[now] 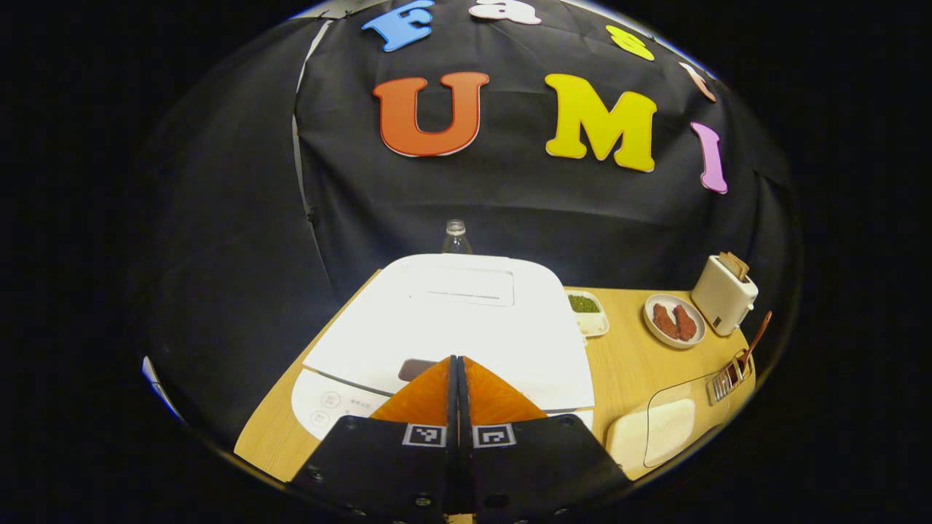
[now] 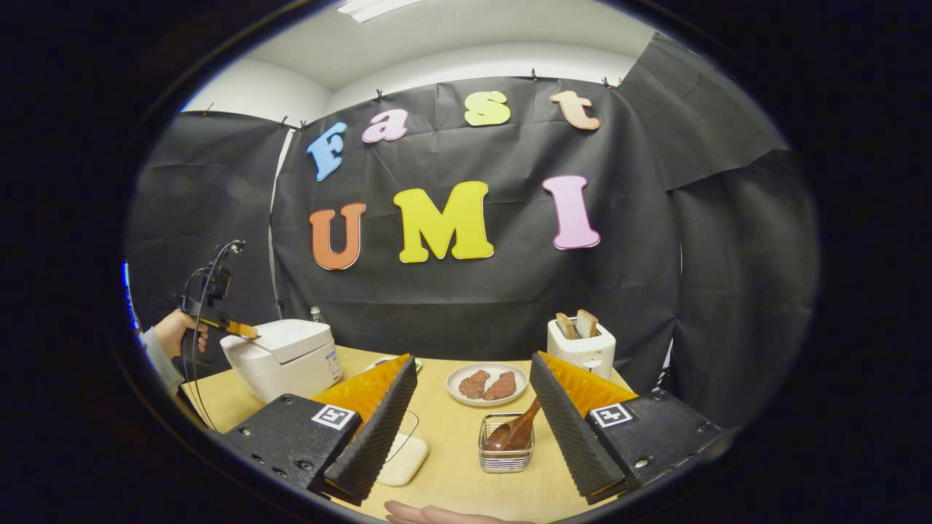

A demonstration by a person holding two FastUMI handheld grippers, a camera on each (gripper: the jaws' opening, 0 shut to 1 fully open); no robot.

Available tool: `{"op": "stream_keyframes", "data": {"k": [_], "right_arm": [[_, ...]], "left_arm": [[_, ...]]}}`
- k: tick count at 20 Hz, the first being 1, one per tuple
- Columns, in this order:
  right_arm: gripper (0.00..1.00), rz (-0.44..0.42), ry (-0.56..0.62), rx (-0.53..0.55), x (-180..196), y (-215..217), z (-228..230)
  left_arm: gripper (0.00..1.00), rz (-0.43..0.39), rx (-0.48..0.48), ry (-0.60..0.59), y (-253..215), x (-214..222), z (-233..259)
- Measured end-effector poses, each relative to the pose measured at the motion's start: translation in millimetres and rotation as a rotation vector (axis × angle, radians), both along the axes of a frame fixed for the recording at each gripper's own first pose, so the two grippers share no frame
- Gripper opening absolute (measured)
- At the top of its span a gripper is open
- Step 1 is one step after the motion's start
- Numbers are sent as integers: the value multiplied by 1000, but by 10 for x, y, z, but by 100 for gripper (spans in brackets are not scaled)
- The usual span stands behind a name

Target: Close the left gripper, press the button to open the rice cooker; take a wooden spoon from the chopstick holder with the right hand, scoop a spoonful of rice and pour it into the rice cooker, then put the wooden spoon back into the chopstick holder.

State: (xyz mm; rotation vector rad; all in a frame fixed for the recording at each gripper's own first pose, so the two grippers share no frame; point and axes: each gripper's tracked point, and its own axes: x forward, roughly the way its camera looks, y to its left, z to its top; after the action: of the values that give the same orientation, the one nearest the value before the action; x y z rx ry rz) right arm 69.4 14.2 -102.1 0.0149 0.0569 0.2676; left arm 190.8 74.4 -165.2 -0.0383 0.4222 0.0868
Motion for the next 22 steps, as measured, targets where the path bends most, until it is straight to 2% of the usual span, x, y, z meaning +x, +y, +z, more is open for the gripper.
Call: {"op": "stream_keyframes", "data": {"k": [1, 2, 4, 5, 6, 7, 8, 9, 10, 11, 12, 17, 18, 19, 20, 22], "right_arm": [[96, -11, 3, -5, -7, -58, -30], [100, -19, 13, -10, -6, -92, -45], [96, -18, 34, 3, -31, -99, -72], [96, -15, 42, 10, -37, -108, -88], [96, -13, 44, 16, -50, -108, -96], [96, -13, 41, 21, -65, -123, -99], [96, -13, 42, 28, -49, -123, -109], [96, -19, 50, 35, -40, -139, -132], [96, -26, 59, 39, -19, -154, -164], [96, -41, 68, 39, 10, -188, -200], [100, -55, 77, 36, 37, -230, -241], [100, -99, 117, 25, 272, -357, -398], [96, -98, 127, 27, 313, -363, -447], [96, -98, 135, 30, 373, -363, -487], [100, -100, 145, 33, 432, -373, -543], [100, -110, 165, 45, 561, -412, -650]], "left_arm": [[0, 18, 1, -49, 22, -31, 141], [0, 34, -9, -92, 25, -75, 283], [1, 26, -74, -102, -117, -258, 425], [9, 28, -86, -120, -146, -375, 482], [36, 30, -84, -155, -130, -441, 596], [50, 15, -73, -206, -175, -542, 724], [84, 22, -49, -256, -174, -640, 822], [83, 35, -28, -291, -144, -732, 876], [98, 39, -13, -311, -146, -842, 907], [97, 37, -7, -315, -178, -937, 909], [95, 37, 1, -317, -208, -1057, 904], [94, -51, 26, -339, -545, -1505, 899], [94, -56, 26, -336, -590, -1570, 874], [94, -60, 25, -330, -639, -1641, 836], [94, -69, 29, -326, -693, -1707, 801], [94, -92, 49, -326, -805, -1821, 747]]}}
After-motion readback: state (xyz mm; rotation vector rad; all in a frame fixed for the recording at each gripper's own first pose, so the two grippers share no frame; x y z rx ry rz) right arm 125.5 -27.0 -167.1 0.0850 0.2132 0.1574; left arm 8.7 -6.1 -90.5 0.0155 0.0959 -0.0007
